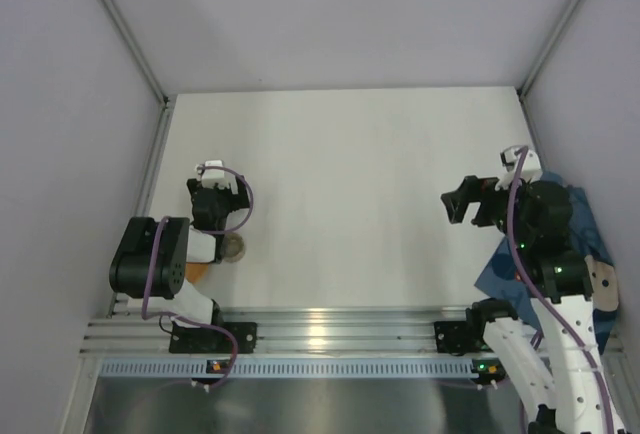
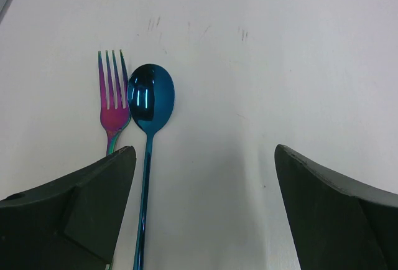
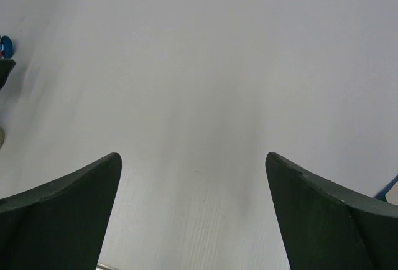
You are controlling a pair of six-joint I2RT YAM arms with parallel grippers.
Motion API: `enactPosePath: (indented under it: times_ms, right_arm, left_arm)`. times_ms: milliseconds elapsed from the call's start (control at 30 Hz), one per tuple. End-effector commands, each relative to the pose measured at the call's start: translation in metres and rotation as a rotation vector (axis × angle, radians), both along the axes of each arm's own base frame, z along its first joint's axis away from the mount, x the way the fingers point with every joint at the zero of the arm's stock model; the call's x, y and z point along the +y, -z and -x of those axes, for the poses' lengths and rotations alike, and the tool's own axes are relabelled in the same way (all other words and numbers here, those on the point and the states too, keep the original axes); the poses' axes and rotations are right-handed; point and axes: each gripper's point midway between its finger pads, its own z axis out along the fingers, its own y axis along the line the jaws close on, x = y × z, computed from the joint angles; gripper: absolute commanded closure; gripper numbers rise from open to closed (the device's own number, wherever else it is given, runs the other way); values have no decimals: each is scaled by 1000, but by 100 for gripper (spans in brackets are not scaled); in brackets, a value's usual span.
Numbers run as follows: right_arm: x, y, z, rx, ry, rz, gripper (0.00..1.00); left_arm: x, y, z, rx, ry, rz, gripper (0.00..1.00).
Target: Set the dinner table for one person
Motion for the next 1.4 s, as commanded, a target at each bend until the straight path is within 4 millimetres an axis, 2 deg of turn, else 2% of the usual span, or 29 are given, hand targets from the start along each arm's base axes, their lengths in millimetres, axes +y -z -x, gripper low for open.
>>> enactPosePath:
  times_ms: [0, 100, 167, 200, 233, 267, 300, 333, 433, 467, 533, 567, 600, 667, 767, 800, 833, 867, 933, 1033, 1067, 1100, 1133, 1167, 1233, 1267, 1300, 1333, 1367]
  right_arm:
    - [8, -17, -2, -30, -45, -2, 0]
    - [5, -39, 3, -82, -45, 13, 0]
    - [-14, -36, 3, -66, 103, -13, 0]
    - [-29, -17, 4, -1, 221, -46, 0]
    - [-61, 17, 21, 144, 495, -97, 0]
    - [-69, 31, 26, 187, 560, -105, 0]
    - [-63, 24, 24, 175, 506, -91, 0]
    - [-42, 18, 15, 174, 385, -116, 0]
    - [-44, 25, 6, 240, 434, -135, 0]
    - [-44, 22, 4, 244, 447, -142, 0]
    - [-45, 21, 0, 266, 466, -146, 0]
    - [-44, 12, -3, 251, 460, -153, 0]
    - [-42, 12, -5, 262, 450, -150, 0]
    - [-42, 3, -9, 245, 434, -141, 0]
    - [-41, 5, -15, 249, 440, -138, 0]
    - [-43, 11, -18, 274, 464, -132, 0]
    - [-45, 15, -19, 291, 479, -123, 0]
    - [-48, 19, -21, 314, 495, -110, 0]
    - [-55, 39, -24, 419, 541, -59, 0]
    - [-61, 58, -32, 526, 573, -17, 0]
    - [-65, 69, -33, 574, 591, -5, 0]
    - [-72, 73, -34, 594, 625, -35, 0]
    - [-79, 80, -35, 620, 656, -51, 0]
    - [-85, 85, -36, 635, 683, -59, 0]
    - [-105, 103, -42, 688, 758, -47, 0]
    - [-112, 109, -47, 707, 770, -47, 0]
    - [-126, 128, -48, 784, 808, -59, 0]
    - [-132, 136, -50, 817, 820, -81, 0]
    - [-138, 154, -50, 891, 837, -99, 0]
  left_arm:
    - [-1, -20, -6, -82, 9, 12, 1]
    - [-1, -19, -6, -80, 9, 12, 1]
    - [-1, -19, -6, -80, 10, 12, 1]
    - [-1, -20, -6, -82, 9, 12, 1]
    - [-1, -20, -6, -82, 10, 12, 1]
    - [-1, -19, -6, -79, 10, 12, 1]
    - [-1, -19, -7, -73, 10, 15, 1]
    - [-1, -17, -7, -63, 8, 13, 1]
    - [-5, -27, -7, -103, 26, -4, 1]
    - [-8, -21, -3, -43, 41, -30, 1]
    - [-6, -33, -16, 38, -11, -77, 1]
    - [-2, -61, -38, 20, -70, -31, 1]
    - [17, -35, -25, 185, -190, -44, 1]
    - [10, -27, -31, 282, -154, 20, 1]
    - [-15, -34, -38, 368, -50, 220, 1]
    - [-18, -37, -36, 418, -58, 261, 1]
    - [-35, -38, -34, 461, -8, 337, 1]
    - [-41, -52, -39, 458, -6, 373, 1]
    - [-54, -56, -31, 503, -7, 437, 1]
    - [-99, -91, -22, 465, 87, 500, 1]
    - [-135, -109, -18, 454, 160, 475, 1]
    - [-153, -118, -13, 452, 193, 457, 1]
    - [-170, -120, -2, 484, 221, 435, 1]
    - [-205, -137, 8, 473, 300, 419, 1]
    - [-235, -143, 25, 507, 364, 441, 1]
    - [-259, -145, 43, 536, 440, 449, 1]
    - [-265, -144, 52, 550, 457, 448, 1]
    - [-271, -149, 61, 549, 473, 450, 1]
    - [-278, -143, 78, 579, 497, 428, 1]
